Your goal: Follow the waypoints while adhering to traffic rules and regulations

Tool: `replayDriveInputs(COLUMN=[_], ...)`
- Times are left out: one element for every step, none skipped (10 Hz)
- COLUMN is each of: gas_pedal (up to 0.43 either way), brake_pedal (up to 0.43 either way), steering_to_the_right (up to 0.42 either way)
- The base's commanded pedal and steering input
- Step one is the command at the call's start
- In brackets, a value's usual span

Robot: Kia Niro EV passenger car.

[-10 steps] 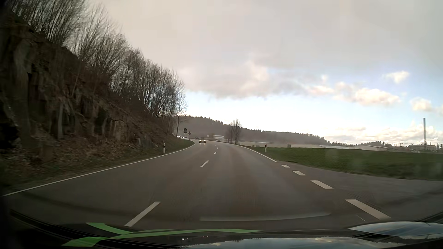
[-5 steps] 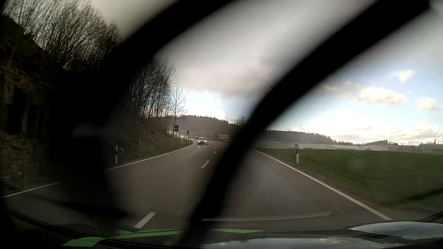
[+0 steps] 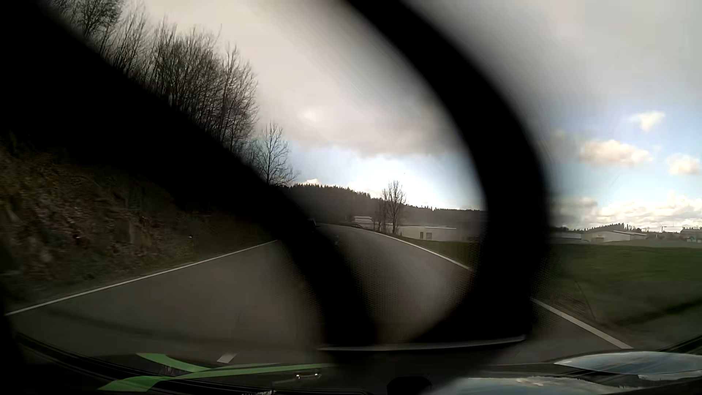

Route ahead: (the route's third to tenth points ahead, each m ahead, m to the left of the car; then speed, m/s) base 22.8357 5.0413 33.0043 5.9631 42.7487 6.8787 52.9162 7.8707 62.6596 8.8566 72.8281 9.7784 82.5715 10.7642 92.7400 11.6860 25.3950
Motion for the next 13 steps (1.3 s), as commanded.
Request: replayDriveInputs(gas_pedal=[0.150, 0.150, 0.150, 0.150, 0.150, 0.150, 0.150, 0.150, 0.150, 0.150, 0.150, 0.150, 0.138], brake_pedal=[0.000, 0.000, 0.000, 0.000, 0.000, 0.000, 0.000, 0.000, 0.000, 0.000, 0.000, 0.000, 0.000], steering_to_the_right=[-0.014, -0.015, -0.015, -0.015, -0.015, -0.015, -0.016, -0.016, -0.016, -0.016, -0.016, -0.016, -0.016])
